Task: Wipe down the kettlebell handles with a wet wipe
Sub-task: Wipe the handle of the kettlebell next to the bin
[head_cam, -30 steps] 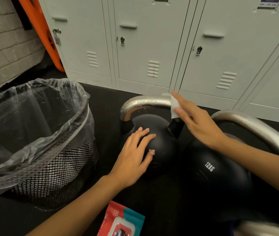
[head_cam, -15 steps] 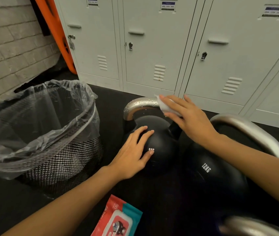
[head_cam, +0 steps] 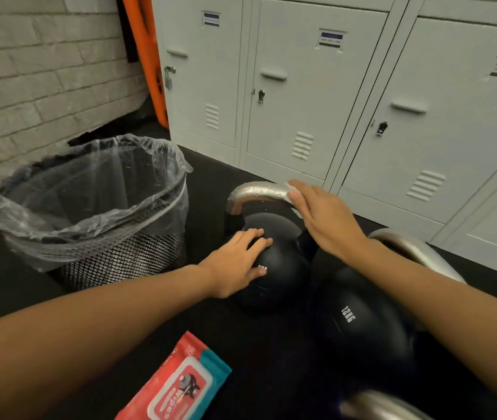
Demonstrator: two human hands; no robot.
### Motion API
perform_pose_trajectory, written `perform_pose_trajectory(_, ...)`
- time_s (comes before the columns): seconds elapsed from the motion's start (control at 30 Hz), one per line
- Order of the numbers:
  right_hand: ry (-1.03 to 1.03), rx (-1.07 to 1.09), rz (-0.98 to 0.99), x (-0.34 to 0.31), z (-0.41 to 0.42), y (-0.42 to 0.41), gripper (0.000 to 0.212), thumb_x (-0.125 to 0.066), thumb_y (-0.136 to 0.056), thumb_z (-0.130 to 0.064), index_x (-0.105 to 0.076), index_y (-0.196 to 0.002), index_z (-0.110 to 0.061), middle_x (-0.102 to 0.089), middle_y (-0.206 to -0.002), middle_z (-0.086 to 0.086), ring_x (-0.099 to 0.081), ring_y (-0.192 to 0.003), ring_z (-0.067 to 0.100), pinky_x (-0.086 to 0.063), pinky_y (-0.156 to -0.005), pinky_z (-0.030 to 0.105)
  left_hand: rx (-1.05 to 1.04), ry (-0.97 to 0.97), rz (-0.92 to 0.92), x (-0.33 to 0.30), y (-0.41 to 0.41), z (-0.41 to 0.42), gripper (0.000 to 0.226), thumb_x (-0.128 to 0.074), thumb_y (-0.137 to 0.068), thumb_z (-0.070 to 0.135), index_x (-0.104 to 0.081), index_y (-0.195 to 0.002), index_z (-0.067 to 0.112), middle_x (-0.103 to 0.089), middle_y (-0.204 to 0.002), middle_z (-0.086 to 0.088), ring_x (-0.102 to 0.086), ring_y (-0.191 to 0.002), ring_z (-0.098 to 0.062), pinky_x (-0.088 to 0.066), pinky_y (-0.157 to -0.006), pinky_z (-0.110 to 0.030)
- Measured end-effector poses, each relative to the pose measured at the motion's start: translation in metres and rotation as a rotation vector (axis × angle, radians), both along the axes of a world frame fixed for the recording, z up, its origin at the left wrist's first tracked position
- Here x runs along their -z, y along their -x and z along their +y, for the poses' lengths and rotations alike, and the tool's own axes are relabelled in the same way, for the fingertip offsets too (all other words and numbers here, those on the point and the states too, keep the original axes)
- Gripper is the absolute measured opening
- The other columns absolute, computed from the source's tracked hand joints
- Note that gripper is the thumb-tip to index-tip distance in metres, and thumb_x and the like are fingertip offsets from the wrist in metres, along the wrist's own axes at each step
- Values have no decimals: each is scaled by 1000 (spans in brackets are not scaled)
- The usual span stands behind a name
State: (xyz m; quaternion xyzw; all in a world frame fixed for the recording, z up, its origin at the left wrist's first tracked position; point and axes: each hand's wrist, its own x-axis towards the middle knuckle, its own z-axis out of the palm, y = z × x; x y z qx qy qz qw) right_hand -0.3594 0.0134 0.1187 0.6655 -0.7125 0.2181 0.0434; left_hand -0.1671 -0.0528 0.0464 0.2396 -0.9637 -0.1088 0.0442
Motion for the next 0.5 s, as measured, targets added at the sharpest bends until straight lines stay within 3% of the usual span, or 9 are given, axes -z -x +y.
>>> perform_pose_trajectory(0.13,-38,-52,-14,-1,-9,-1,45,-23,-106,-41,-46,-140,-22,-58,-105,3,-54,-90,19,-35,-75,28,4,39,-65,-1,0,0,66,-37,-101,45,-10,-154,19,-7,-161,-4,-5,-147,-21,-16,-120,-36)
perform_pose_trajectory(0.27,-86,48,-446,-5,5,0,37,-21,-107,-42,-53,-121,-30,-59,-105,5,-57,-100,23,-34,-82,28,71,83,-122,-13,0,-3,65,-38,-102,42,-10,-154,15,-9,-160,-8,-9,-146,-23,-12,-119,-32)
perform_pose_trajectory(0.37,-134,181,-761,2,11,6,44,-22,-107,-45,-56,-126,-27,-57,-109,-3,-51,-107,16,-29,-97,25,127,-9,-56,-31,-10,-6,54,-46,-100,34,-30,-148,16,-27,-150,-2,-31,-135,-19,-25,-111,-28)
perform_pose_trajectory(0.43,-144,255,-878,9,7,10,42,-27,-105,-49,-64,-109,-29,-67,-105,0,-58,-110,20,-34,-108,34,186,-18,3,-33,-27,-12,40,-47,-99,30,-45,-137,18,-40,-139,2,-42,-124,-15,-33,-106,-28)
perform_pose_trajectory(0.5,-162,324,-905,9,0,13,42,-30,-103,-44,-67,-96,-25,-70,-99,9,-61,-103,25,-39,-108,41,234,-15,28,-26,-48,-16,32,-45,-98,30,-54,-126,20,-47,-130,4,-48,-115,-14,-39,-100,-31)
